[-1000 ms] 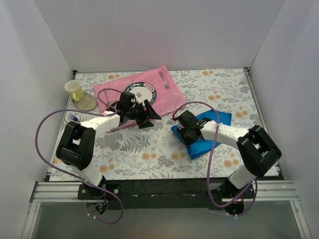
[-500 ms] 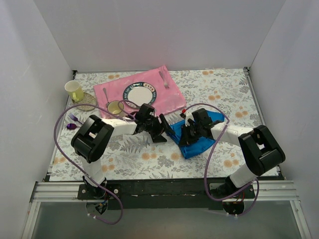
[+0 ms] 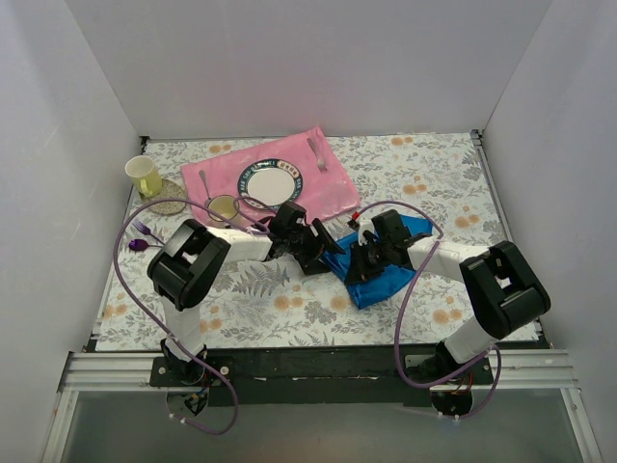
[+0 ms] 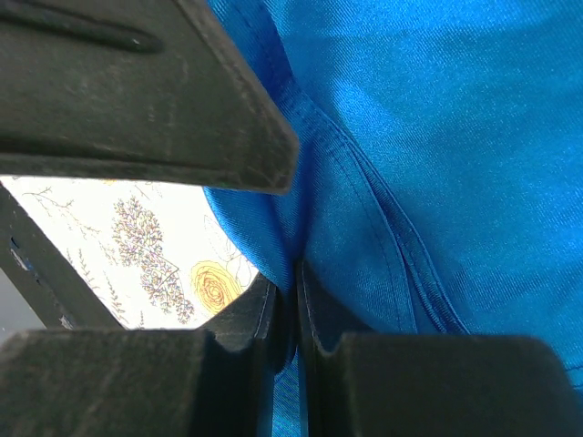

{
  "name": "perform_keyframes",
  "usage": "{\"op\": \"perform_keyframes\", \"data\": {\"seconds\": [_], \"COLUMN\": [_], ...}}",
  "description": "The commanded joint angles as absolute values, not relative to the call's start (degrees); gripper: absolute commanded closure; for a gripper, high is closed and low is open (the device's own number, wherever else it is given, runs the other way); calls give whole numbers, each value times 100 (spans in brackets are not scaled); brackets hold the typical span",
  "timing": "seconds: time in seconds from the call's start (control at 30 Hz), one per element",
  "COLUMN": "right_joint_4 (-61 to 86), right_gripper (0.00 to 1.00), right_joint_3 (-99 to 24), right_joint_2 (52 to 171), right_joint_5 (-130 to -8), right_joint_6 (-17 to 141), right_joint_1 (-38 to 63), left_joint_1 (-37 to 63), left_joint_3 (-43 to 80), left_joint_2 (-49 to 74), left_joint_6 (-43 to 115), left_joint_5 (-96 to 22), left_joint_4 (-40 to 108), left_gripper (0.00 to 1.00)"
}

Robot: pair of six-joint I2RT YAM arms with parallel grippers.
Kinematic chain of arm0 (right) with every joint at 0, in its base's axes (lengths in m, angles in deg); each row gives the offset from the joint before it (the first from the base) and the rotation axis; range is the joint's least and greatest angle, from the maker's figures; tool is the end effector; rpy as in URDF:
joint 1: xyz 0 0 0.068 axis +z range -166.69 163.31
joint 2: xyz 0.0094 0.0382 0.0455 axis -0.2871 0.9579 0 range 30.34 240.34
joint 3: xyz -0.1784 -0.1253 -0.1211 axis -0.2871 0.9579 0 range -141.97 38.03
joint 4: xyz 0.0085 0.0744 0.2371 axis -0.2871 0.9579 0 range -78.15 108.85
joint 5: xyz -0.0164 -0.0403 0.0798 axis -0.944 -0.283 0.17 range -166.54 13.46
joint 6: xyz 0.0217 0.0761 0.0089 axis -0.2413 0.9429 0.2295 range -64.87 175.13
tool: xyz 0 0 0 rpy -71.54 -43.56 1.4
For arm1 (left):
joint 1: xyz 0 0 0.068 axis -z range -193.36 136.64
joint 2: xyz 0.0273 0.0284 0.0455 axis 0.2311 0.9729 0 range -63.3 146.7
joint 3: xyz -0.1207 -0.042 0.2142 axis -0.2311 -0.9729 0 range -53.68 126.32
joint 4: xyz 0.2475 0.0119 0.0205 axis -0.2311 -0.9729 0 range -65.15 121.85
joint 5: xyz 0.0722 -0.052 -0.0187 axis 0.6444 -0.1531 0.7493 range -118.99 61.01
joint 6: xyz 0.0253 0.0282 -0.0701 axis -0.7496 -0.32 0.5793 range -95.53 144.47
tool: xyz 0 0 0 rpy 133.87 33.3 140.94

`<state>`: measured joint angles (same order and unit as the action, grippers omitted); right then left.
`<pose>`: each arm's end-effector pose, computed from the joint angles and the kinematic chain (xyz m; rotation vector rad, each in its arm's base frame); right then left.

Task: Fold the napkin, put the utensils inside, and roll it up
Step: Roll the napkin with the utensil

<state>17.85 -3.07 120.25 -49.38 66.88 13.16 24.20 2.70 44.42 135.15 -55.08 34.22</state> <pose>0.2401 0.1738 0.1083 -0.6047 2.5333 0.8787 0.2776 -0.2514 0.0964 1.4106 -2.2927 1.1349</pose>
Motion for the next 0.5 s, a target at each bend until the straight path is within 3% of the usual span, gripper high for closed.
{"op": "perform_keyframes", "data": {"seconds": [0.0,0.1,0.13,0.27,0.43,0.47], "right_joint_4": [2336,2467,2581,2924,3302,3372], "right_gripper": [99,99,99,97,76,72], "right_joint_3": [-354,-485,-521,-776,-960,-1048], "right_joint_2": [12192,12148,12139,12122,11973,11903], "right_joint_5": [-5201,-5367,-5473,-6097,-7247,-7415], "right_joint_6": [6550,6524,6515,6427,6462,6471], "right_joint_1": [1337,1398,1442,1829,2400,2479], "left_joint_1": [2496,2540,2548,2566,2566,2566], "left_joint_3": [451,407,381,406,556,565], "left_joint_2": [4594,4639,4647,4779,4876,4885], "left_joint_6": [13671,13654,13636,13233,12986,12951], "left_joint_5": [-5176,-4869,-4789,-4385,-4533,-4560], "left_joint_4": [3405,3257,3238,3001,2939,2922], "left_gripper": [37,49,57,71,88,95]}}
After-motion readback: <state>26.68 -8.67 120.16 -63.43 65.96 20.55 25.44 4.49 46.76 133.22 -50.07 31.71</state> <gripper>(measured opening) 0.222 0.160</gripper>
